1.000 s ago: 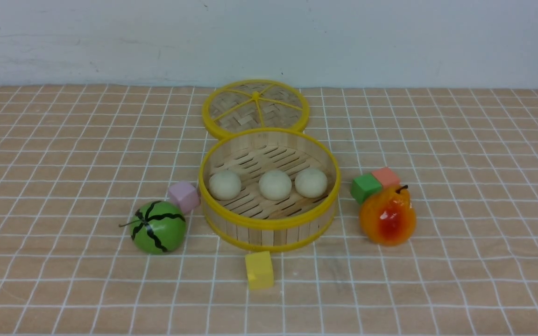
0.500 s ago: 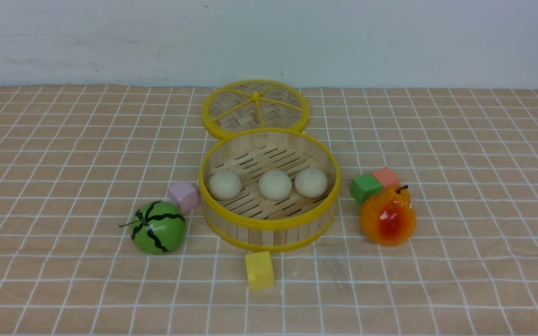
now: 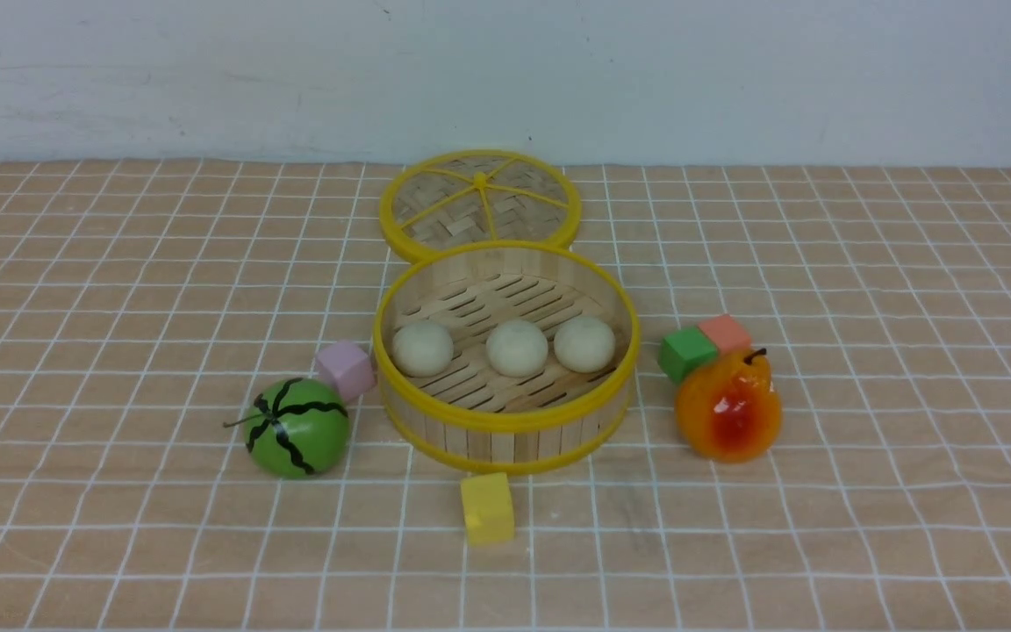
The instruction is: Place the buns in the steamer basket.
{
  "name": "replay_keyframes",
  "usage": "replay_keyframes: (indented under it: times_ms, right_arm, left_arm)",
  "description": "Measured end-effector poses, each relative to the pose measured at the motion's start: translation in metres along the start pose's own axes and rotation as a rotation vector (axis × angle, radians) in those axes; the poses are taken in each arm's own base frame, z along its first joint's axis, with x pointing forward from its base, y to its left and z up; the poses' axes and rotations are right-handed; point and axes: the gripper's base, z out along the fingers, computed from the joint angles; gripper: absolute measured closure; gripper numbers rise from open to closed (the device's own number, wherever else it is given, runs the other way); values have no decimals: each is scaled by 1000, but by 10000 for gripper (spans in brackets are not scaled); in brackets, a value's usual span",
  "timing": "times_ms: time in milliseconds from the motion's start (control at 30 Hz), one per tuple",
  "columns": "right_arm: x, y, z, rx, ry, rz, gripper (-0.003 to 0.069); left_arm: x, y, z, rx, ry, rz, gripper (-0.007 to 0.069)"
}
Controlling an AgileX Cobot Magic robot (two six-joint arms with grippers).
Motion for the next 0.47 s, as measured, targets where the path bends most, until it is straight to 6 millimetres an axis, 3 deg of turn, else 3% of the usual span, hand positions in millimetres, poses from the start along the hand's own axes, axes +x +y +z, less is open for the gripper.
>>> replay_keyframes:
  times_ms: [467]
  right_arm:
    - [0, 0, 0, 0, 0, 0, 574]
  left_arm:
    - [0, 0, 0, 0, 0, 0, 386]
